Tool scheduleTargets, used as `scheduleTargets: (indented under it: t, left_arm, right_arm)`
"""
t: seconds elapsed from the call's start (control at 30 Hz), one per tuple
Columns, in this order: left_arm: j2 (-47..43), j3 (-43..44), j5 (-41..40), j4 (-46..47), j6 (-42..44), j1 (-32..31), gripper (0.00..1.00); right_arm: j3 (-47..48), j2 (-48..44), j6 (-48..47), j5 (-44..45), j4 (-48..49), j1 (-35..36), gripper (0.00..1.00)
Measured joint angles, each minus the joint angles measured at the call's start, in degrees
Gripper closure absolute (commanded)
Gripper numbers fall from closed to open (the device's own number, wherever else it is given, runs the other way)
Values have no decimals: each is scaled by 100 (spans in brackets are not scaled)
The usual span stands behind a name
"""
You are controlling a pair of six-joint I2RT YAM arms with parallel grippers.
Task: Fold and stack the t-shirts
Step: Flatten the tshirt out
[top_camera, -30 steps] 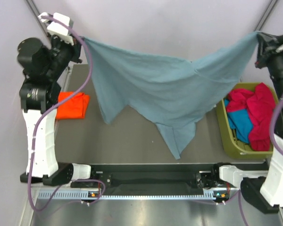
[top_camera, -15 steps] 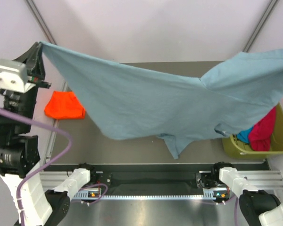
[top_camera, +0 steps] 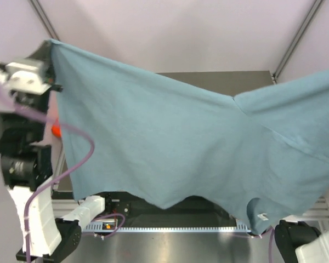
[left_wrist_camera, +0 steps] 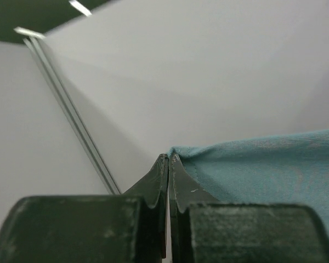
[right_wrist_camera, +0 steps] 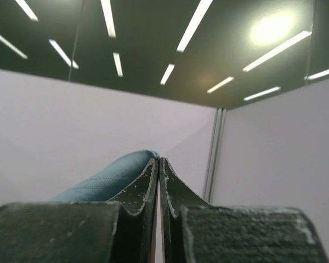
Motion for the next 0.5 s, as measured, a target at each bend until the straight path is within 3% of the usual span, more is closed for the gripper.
scheduleTargets:
  t: [0.13,0.3,0.5]
  left_arm:
    - [118,-1287,-17,-4,33,-2,100]
    - [704,-2791,4,-37,-66,0,100]
    - [1862,-3370,50,-24,-181,0,100]
  right_arm:
    - [-1329,188,-26,-13,457,0,100]
    - [-2573,1287,-173,-219,905,0,100]
    - [-3550,2968,-184,-457,992,0,100]
